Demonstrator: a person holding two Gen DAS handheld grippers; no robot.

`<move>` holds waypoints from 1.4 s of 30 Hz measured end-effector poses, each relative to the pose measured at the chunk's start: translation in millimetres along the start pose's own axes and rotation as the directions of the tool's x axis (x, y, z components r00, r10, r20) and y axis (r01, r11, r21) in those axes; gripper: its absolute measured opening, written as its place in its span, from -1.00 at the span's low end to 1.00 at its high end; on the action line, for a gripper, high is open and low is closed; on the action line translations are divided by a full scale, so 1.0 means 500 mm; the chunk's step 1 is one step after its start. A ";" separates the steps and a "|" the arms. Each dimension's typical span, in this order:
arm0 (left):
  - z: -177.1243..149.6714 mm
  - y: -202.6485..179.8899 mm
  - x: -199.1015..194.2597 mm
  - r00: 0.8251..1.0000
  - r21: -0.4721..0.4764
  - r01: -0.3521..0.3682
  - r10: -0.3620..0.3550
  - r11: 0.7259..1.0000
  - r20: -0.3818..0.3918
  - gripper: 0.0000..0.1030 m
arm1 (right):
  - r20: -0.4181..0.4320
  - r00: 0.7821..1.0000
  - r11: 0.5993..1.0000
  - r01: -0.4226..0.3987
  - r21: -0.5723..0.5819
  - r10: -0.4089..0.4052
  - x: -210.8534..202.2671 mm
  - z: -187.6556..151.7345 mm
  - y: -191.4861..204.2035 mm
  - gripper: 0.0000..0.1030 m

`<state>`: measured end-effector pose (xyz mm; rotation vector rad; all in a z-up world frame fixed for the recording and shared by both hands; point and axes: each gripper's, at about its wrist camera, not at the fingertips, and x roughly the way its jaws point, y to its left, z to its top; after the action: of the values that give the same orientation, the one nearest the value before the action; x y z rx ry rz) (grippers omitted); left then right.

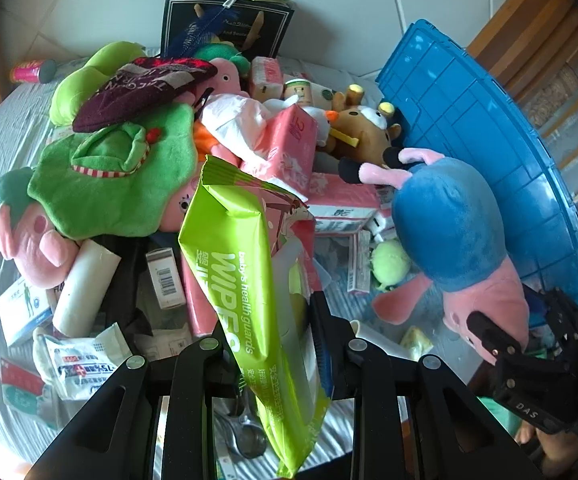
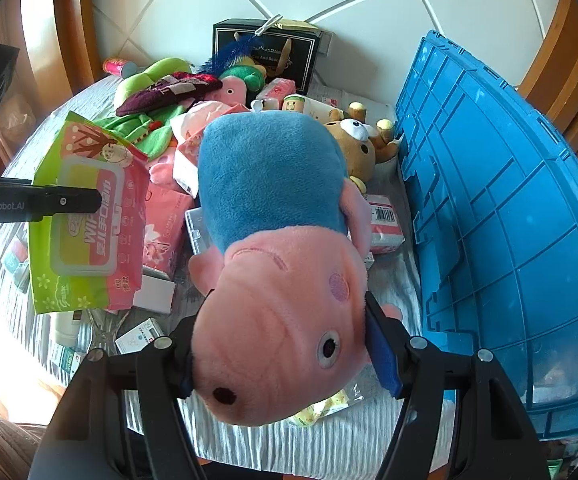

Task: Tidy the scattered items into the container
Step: 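Lift the wipes pack and plush pig up from the pile, then carry the wipes pack and plush pig over the blue crate and lower them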

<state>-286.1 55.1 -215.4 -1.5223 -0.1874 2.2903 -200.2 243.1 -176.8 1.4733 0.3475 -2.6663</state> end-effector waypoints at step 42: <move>0.215 -0.549 -0.168 0.943 0.178 -0.031 -0.030 0.984 0.330 -0.50 | 0.368 0.930 0.985 -0.051 0.162 -0.013 -0.284 0.073 -0.480 0.27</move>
<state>-289.3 285.4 -13.0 -1.0415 -0.0658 2.4754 -196.1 461.6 0.2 0.9634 0.0788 -2.9347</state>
